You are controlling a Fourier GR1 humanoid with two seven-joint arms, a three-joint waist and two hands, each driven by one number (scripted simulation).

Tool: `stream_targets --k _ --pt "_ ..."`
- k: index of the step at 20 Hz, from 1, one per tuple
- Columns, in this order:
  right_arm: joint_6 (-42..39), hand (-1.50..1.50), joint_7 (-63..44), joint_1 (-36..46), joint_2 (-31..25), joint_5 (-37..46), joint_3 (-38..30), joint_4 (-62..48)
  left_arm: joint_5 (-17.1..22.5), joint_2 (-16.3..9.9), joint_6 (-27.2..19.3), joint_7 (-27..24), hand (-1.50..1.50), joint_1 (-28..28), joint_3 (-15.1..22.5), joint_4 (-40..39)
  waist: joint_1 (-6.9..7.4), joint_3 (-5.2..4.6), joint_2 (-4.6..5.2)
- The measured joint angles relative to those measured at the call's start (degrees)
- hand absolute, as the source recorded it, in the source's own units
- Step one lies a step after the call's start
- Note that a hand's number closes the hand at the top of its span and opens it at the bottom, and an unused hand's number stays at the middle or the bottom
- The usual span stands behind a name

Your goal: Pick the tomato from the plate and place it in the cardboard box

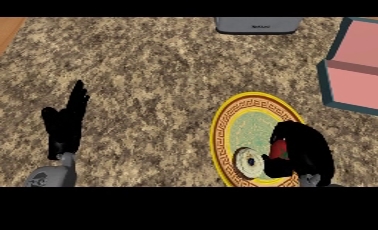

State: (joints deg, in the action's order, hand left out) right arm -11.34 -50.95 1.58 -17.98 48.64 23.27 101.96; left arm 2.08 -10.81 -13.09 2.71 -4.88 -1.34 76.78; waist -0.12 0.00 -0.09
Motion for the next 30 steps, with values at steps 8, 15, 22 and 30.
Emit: stream_targets --k 8,15,22,30 --pt "-0.3 1.50 28.1 -11.6 -18.2 -2.8 5.5 9.8 -0.2 0.6 -0.4 -1.3 0.00 1.7 -0.1 0.0 -1.30 0.08 -0.35" --pt "7.8 1.50 46.0 -23.2 -31.0 -6.6 -4.5 17.9 0.4 -0.2 0.7 -1.8 0.00 1.5 -1.4 -1.0 -1.51 0.03 -0.24" --pt "9.7 1.50 53.0 -32.9 -35.5 -18.2 -21.2 30.9 0.0 0.4 -0.1 -1.0 0.00 1.8 -1.4 -0.3 -2.42 -0.03 -0.48" --pt "3.3 1.50 54.2 -33.3 -35.0 -36.9 -45.0 33.4 -0.2 0.6 0.0 -1.1 0.00 2.1 -1.3 0.0 -2.09 -0.09 -0.42"
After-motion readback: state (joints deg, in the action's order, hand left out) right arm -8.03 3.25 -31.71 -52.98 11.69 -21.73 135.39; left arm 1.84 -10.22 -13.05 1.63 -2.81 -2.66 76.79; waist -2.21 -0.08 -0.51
